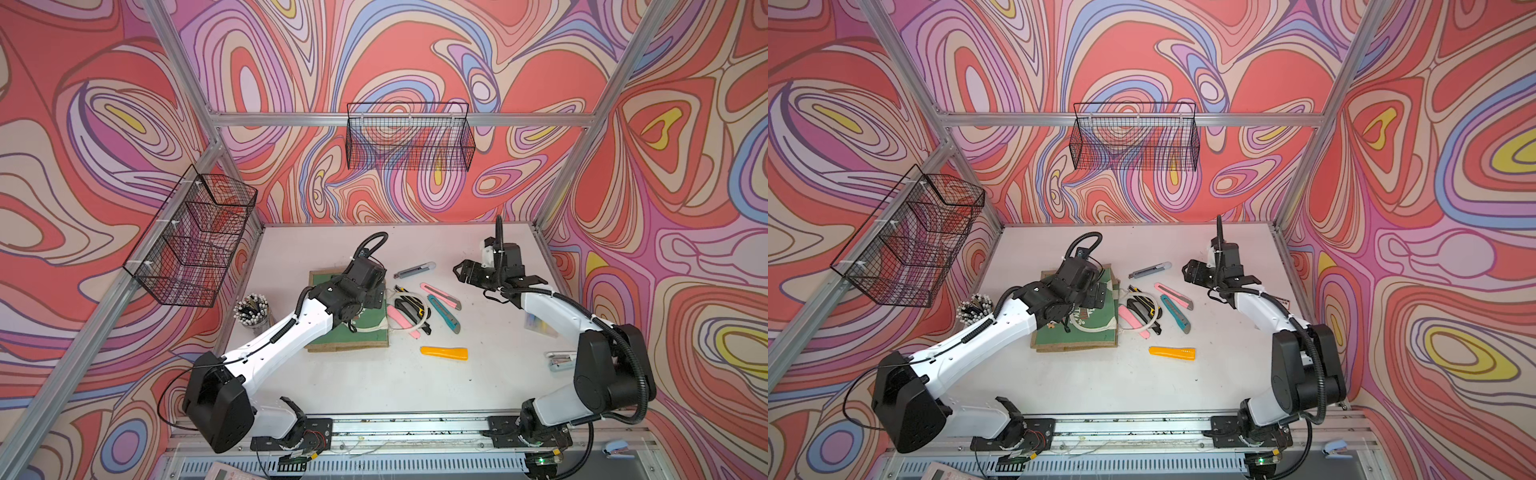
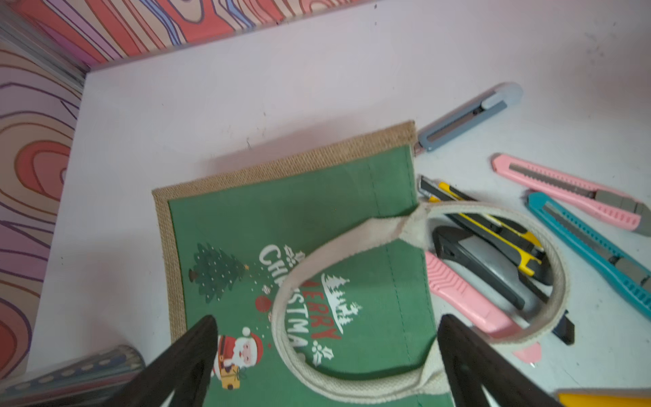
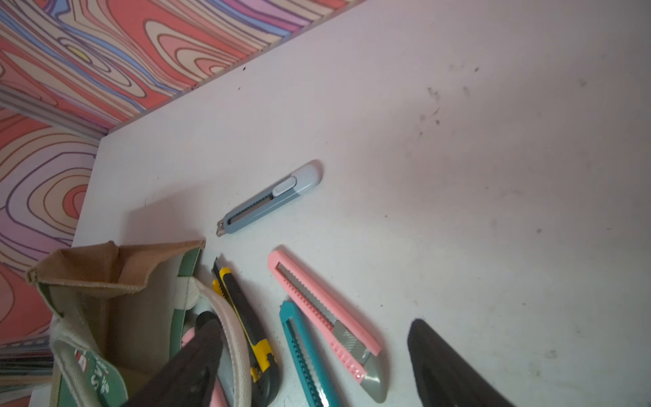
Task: Place the art knife into the pouch
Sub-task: Open the pouch at the center of the board.
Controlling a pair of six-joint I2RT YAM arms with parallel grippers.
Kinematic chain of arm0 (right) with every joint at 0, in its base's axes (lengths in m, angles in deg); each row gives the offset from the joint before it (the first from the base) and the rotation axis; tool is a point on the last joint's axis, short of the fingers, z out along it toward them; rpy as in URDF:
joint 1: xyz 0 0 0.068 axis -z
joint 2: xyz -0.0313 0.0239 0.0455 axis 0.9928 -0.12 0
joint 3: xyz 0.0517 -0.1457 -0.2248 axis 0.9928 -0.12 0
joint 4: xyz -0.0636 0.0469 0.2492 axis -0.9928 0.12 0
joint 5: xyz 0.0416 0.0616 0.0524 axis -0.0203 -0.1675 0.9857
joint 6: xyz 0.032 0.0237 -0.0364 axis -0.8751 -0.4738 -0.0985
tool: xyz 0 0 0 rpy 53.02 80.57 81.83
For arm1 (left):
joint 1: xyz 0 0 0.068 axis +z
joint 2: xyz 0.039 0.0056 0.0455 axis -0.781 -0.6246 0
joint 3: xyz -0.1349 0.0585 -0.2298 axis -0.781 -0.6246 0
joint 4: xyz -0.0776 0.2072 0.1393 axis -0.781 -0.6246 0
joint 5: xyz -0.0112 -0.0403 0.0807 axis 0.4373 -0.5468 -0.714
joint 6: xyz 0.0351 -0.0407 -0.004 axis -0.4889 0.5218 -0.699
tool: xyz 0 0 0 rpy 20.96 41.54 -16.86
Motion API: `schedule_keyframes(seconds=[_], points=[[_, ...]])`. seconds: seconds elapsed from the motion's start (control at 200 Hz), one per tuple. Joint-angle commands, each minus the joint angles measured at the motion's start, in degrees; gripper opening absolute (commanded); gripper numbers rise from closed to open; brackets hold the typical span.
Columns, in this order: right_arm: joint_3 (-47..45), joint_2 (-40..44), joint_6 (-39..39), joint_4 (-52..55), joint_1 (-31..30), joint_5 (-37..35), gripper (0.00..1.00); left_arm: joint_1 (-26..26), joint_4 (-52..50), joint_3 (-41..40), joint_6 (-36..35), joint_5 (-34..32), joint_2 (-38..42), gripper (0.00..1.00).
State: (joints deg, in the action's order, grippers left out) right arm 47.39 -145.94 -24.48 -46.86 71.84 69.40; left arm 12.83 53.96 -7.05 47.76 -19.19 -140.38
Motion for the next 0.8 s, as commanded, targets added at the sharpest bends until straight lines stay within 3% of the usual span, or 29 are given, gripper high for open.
schedule_keyframes(seconds=[0.0, 0.2, 0.401, 0.591, 0.791], points=[[1.1, -1.7, -1.8, 1.5, -2.7, 1.1, 0.86, -0.6, -7.1, 1.9, 6.8, 2.3, -3.4, 1.0], [2.2, -3.8, -3.7, 0.5, -4.0, 2.5, 0.85, -2.7, -5.3, 2.3, 11.5, 2.6, -7.4, 0.99], [1.8, -4.8, -5.4, -0.2, -4.8, 3.3, 0.82, -2.8, -9.2, 7.6, 17.8, -4.0, -14.0, 0.97], [0.0, -3.2, -5.6, -0.5, -5.0, 2.4, 0.82, -3.2, -6.4, 8.6, 23.4, -6.5, -18.2, 0.96], [-0.4, -2.3, -5.1, 1.1, -5.0, 2.0, 0.81, -5.9, -9.6, 12.5, 27.6, -17.0, -24.2, 0.96]])
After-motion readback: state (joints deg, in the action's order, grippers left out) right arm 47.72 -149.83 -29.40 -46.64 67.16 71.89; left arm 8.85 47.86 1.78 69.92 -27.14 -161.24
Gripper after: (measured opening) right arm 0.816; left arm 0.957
